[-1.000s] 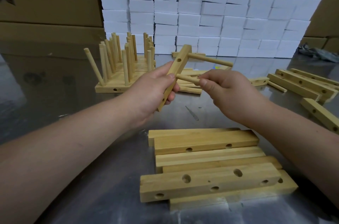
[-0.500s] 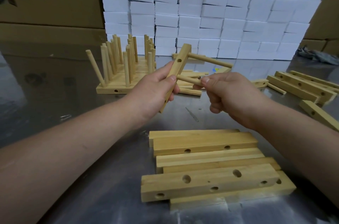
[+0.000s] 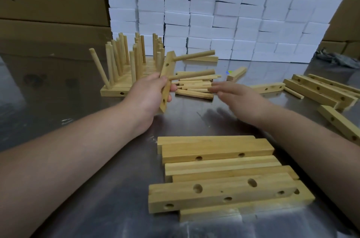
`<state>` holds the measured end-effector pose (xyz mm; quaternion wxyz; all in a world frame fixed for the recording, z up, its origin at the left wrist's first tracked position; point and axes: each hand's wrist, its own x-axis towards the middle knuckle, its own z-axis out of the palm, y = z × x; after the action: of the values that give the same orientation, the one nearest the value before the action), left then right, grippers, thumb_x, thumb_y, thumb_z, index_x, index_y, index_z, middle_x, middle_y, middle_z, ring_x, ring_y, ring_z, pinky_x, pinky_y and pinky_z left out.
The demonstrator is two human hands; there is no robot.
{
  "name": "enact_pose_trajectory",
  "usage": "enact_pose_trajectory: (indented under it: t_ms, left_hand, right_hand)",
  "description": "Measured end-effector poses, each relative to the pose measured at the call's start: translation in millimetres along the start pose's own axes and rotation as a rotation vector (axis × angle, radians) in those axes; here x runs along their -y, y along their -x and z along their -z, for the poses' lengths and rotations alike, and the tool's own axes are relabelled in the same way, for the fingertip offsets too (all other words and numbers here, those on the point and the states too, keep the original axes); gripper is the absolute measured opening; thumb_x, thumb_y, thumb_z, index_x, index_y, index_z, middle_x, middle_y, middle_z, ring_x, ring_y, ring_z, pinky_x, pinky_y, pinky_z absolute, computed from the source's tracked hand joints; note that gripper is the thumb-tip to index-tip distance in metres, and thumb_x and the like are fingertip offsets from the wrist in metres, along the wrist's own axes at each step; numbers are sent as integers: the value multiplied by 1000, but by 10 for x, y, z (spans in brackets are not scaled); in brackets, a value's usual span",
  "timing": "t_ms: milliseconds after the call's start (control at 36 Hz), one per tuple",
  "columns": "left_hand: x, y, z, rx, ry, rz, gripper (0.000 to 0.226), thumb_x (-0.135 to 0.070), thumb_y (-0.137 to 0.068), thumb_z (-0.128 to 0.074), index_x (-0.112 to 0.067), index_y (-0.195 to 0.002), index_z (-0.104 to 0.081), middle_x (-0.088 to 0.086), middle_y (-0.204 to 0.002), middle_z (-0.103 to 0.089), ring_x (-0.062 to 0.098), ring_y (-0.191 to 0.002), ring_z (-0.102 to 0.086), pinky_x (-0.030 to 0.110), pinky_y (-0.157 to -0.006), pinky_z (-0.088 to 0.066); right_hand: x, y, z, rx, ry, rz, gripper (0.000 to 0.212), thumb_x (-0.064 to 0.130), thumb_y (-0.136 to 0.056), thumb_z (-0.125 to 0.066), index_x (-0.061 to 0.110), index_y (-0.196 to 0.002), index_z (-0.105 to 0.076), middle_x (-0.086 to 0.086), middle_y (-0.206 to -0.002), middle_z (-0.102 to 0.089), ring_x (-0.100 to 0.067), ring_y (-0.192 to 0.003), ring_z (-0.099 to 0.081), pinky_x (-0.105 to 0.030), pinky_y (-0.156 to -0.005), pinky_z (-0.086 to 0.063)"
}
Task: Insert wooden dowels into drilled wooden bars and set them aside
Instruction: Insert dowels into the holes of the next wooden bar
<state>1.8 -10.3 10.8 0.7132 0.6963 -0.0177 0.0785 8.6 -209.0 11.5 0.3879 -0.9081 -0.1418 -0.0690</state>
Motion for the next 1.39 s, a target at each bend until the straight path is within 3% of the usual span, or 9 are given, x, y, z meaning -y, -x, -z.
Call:
enact_pose_trajectory:
  t_ms: [83, 194, 333, 500, 667, 806, 917, 1139, 1389]
  left_hand:
    - [15, 7, -15, 9, 10, 0, 22, -17, -98, -39, -19, -91, -59, -5, -65, -62, 8, -50, -47, 22, -49, -35]
    - [20, 4, -13, 12, 34, 10, 21, -16, -98, -40, -19, -89, -58, -3, -67, -62, 11, -54, -47, 25, -52, -33]
    - [44, -21, 11, 13, 38, 16, 19, -18, -98, -40, -16, -99, -59, -6, -64, -64, 12, -55, -48, 26, -53, -34]
    - [72, -46, 18, 34, 17, 13, 18, -18, -97, -41, -15, -103, -58, -10, -58, -65, 9, -51, -49, 26, -53, -35]
    - [59, -34, 23, 42, 9, 21, 19, -19, -97, -41, -21, -91, -59, -9, -59, -66, 11, -54, -49, 28, -55, -35]
    - [54, -34, 13, 18, 20, 32, 22, -17, -97, -42, -17, -85, -61, -7, -61, -66, 12, -55, -49, 28, -54, -34]
    - [15, -8, -3, 16, 65, 58, 23, -16, -97, -41, -12, -86, -60, -1, -67, -63, 9, -50, -48, 22, -47, -38]
    - [-61, 33, -47, 33, 147, 92, 20, -14, -98, -40, -7, -92, -59, 7, -69, -49, 11, -51, -47, 18, -45, -40]
    - [-76, 21, -43, -52, 181, 97, 22, -17, -98, -40, -12, -94, -61, 3, -70, -62, 13, -61, -52, 23, -52, -43]
  right_hand:
    - [-58, -13, -42, 184, 179, 5, 40, 26, -100, -37, 29, -140, -41, 15, -151, -26, -3, -140, -14, -6, -94, -4]
    - [-74, -30, -28, 149, 292, -14, 40, 32, -100, -37, 29, -139, -43, 11, -149, -33, -8, -139, -23, -9, -91, -12]
    - [-42, -22, -13, -33, 354, 48, 29, 30, -98, -43, 16, -109, -66, 8, -103, -60, -14, -99, -52, -24, -75, -35]
    - [-77, -40, -26, -28, 455, 104, 38, 25, -96, -48, 25, -134, -50, 3, -139, -44, -16, -129, -36, -24, -99, -26]
    - [-21, -11, -31, 14, 507, 79, 32, 25, -94, -51, 27, -125, -59, 3, -119, -60, -11, -94, -46, -24, -79, -34]
    - [31, 18, -11, 36, 478, 63, 31, 23, -99, -42, 21, -125, -58, 0, -119, -60, -12, -92, -48, -22, -76, -33]
    - [148, 54, 60, 6, 345, 158, 22, 22, -99, -37, 25, -109, -57, 20, -81, -47, 2, -70, -42, -3, -56, -30]
    - [328, 191, 60, 40, 376, 254, 25, 26, -98, -34, 24, -107, -58, 21, -77, -47, -1, -73, -45, -1, -62, -30]
    - [467, 328, 35, 83, 389, 293, 27, 26, -95, -37, 23, -103, -63, 12, -70, -52, -2, -72, -49, -16, -65, -36]
